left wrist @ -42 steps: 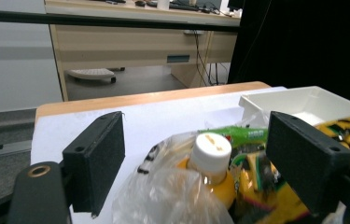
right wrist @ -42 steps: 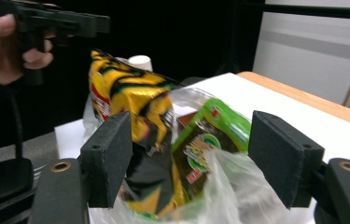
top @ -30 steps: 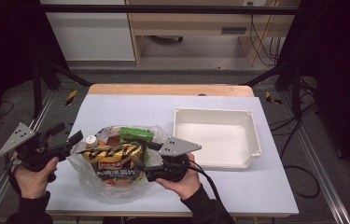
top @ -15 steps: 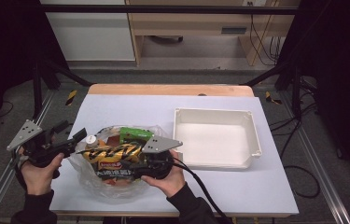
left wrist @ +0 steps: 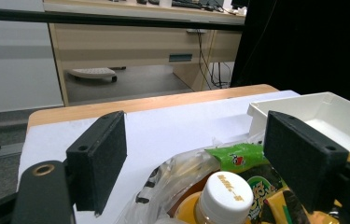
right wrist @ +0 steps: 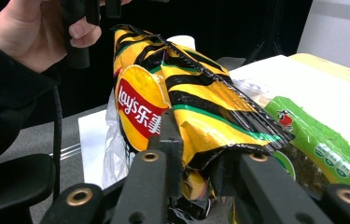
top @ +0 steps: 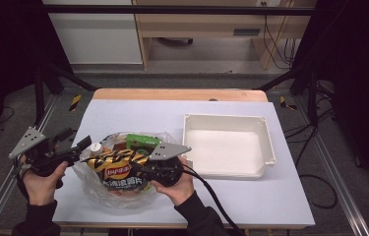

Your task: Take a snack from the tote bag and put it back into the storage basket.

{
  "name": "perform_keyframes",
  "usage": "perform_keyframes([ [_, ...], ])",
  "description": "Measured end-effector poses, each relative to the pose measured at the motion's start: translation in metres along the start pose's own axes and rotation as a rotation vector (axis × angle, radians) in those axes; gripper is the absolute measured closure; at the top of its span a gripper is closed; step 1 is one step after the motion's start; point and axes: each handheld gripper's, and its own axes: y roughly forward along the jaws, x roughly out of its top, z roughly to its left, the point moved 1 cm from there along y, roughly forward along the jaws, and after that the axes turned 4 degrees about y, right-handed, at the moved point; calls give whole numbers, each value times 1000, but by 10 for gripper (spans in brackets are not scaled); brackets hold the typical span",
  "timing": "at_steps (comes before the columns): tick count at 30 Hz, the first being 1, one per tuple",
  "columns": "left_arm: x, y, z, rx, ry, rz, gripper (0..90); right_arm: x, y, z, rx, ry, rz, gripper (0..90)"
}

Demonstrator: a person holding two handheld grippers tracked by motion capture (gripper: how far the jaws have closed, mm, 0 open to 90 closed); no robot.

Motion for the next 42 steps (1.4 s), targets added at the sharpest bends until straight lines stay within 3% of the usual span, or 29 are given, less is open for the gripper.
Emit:
perform_keyframes([
  [15,-3,1,2,6,-7,2,210,10,-16,3,63,58,-105,858],
  [42,-9,5,6,22,-10,19,207,62,-55,20,54,29,-282,859],
])
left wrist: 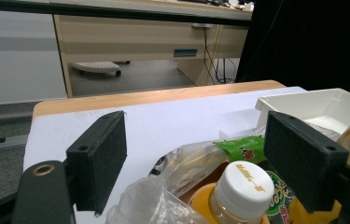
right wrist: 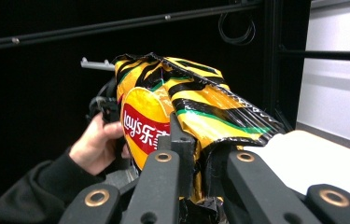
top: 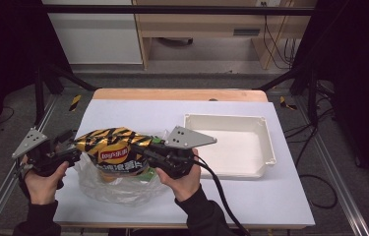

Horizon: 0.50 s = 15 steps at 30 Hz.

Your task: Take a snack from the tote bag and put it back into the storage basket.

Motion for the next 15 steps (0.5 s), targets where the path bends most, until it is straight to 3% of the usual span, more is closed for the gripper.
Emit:
perform_keyframes([
  [10,-2,3,-2,1,7,3,201,29,-34,-7,-68,-16,-60,859],
  [15,-1,3,-6,-6,17,-1,198,39,-59,-22,-143,-20,-80,859],
])
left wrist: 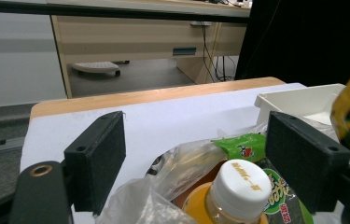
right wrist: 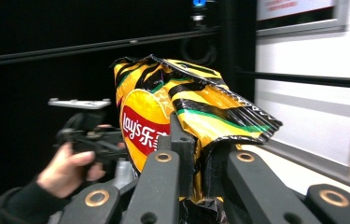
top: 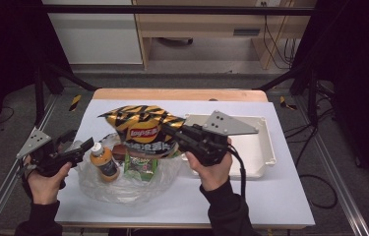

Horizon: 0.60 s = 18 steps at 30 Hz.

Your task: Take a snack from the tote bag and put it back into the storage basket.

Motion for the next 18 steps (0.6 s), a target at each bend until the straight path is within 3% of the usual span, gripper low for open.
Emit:
perform_keyframes([
  [7,1,0,-4,-5,11,-1,196,5,-25,-28,-100,12,1,858],
  [18,3,0,-7,-10,20,-5,196,8,-51,-67,-205,36,-4,858],
])
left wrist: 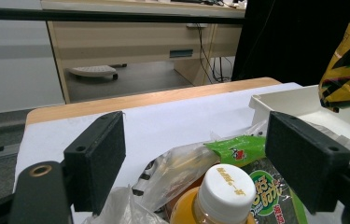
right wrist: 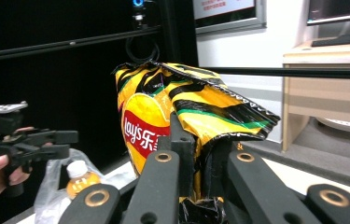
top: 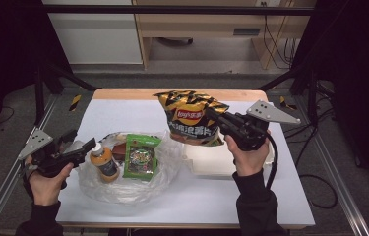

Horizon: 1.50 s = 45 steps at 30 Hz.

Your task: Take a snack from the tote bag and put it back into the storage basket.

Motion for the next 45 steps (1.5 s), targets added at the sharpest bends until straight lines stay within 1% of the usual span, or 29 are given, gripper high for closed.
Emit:
perform_keyframes([
  [6,0,0,-1,-2,3,0,196,0,-5,-23,-47,7,19,858],
  [8,0,1,-1,-1,3,0,196,-1,-7,-31,-68,8,17,859],
  [13,0,1,-2,-2,8,7,196,-4,-9,-50,-100,11,29,859],
  [18,0,2,-2,-2,8,8,196,-12,-5,-69,-122,31,45,860],
  [25,-2,4,-2,-2,8,15,196,-28,9,-91,-156,31,83,865],
  [29,-2,4,-2,-1,7,16,196,-36,17,-99,-152,44,97,865],
  [33,-2,5,-2,-1,8,17,196,-44,27,-103,-141,55,113,865],
  [39,-2,5,-2,-2,8,20,196,-57,45,-108,-129,74,165,865],
  [41,-2,5,-1,-1,7,18,196,-61,50,-111,-131,85,178,864],
  [45,-2,5,-1,-2,5,20,196,-68,60,-118,-150,100,204,860],
])
